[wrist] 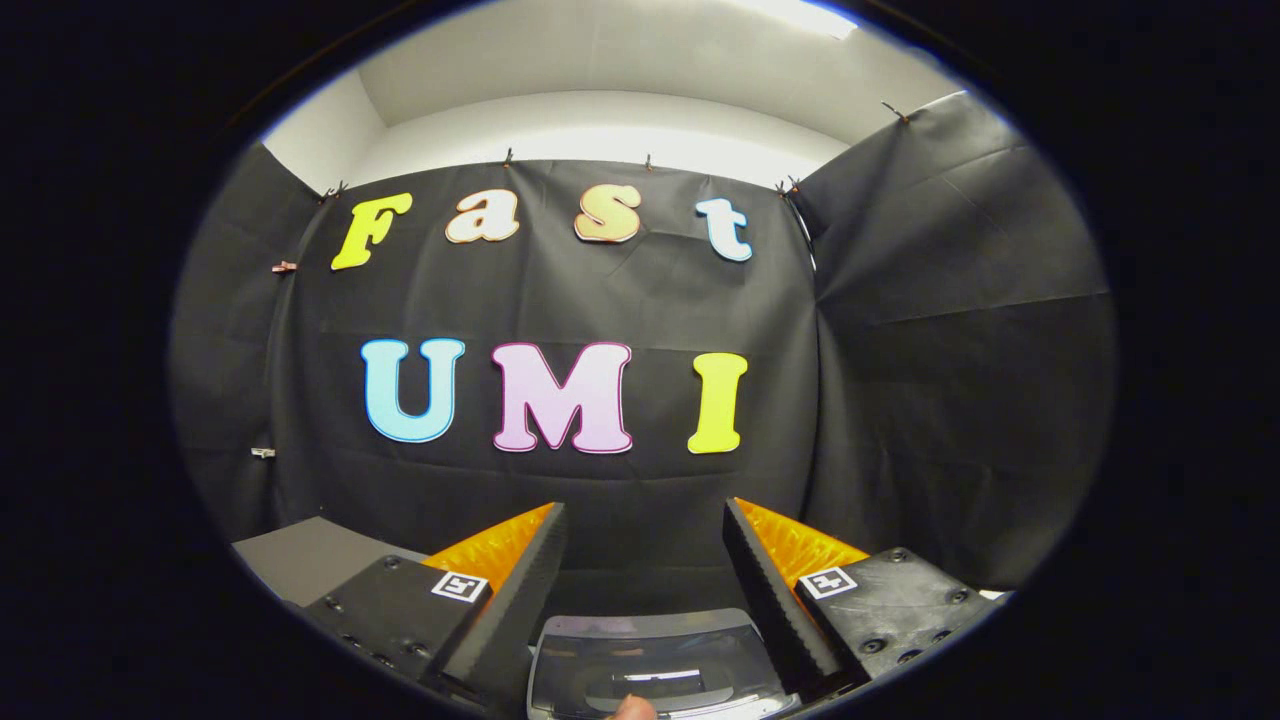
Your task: Put the clothes into the washing machine and then close the washing machine lid.
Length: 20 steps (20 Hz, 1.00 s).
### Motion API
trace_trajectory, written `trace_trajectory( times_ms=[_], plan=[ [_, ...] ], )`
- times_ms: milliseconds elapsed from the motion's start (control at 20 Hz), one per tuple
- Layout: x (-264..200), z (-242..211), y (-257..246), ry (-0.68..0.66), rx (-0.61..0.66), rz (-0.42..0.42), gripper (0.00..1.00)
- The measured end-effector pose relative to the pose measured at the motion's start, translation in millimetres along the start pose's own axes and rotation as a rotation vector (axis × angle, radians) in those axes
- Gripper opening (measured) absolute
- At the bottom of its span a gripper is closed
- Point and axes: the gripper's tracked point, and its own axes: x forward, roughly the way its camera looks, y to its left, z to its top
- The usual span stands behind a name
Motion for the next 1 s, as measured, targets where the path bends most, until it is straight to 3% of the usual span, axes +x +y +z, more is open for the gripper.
trace_trajectory(
  times_ms=[1000],
  plan=[
    [-2.5,2.2,13.2,0.007,-0.018,0.011,0.97]
  ],
)
